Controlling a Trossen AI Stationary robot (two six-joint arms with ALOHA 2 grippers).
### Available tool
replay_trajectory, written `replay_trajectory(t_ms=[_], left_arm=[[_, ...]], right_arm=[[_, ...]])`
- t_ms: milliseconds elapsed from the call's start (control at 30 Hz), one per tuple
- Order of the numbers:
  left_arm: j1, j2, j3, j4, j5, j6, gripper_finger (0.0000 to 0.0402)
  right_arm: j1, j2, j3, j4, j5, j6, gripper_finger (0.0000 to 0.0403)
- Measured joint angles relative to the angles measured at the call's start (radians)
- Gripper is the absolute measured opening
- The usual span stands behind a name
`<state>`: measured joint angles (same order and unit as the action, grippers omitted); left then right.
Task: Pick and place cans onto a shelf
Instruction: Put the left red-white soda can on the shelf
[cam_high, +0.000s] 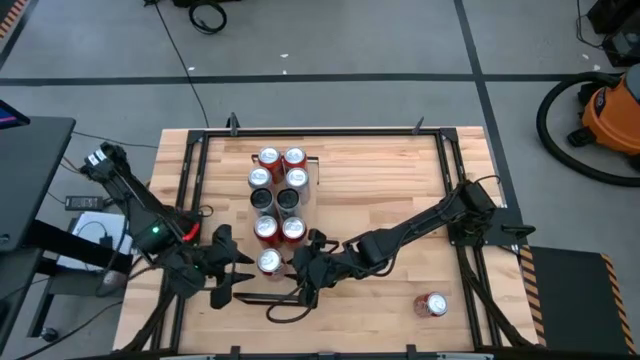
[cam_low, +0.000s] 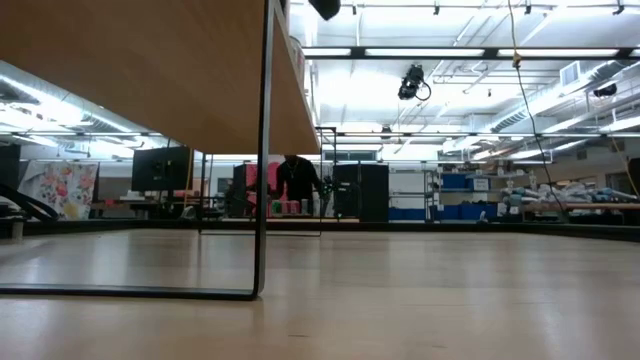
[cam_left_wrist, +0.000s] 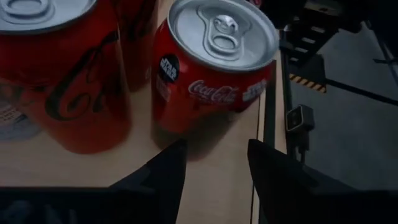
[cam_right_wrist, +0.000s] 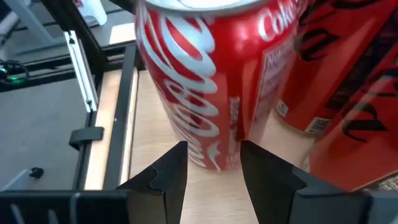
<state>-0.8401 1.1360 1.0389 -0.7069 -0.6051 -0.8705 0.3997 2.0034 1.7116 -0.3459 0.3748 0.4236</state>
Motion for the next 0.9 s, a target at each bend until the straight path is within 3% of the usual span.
replay_trajectory(t_ms=[633, 900], left_arm=[[0.04, 0.02, 0.001, -0.121, 0.015, -0.104, 0.0181], [0.039, -0.001, 0.009, -0.151, 0.084, -0.11, 0.0181]], right_arm=[[-0.007, 0.026, -0.001, 0.094, -0.01, -0.004, 0.0157], [-0.009, 0.026, -0.001, 0.091, -0.01, -0.005, 0.0157]])
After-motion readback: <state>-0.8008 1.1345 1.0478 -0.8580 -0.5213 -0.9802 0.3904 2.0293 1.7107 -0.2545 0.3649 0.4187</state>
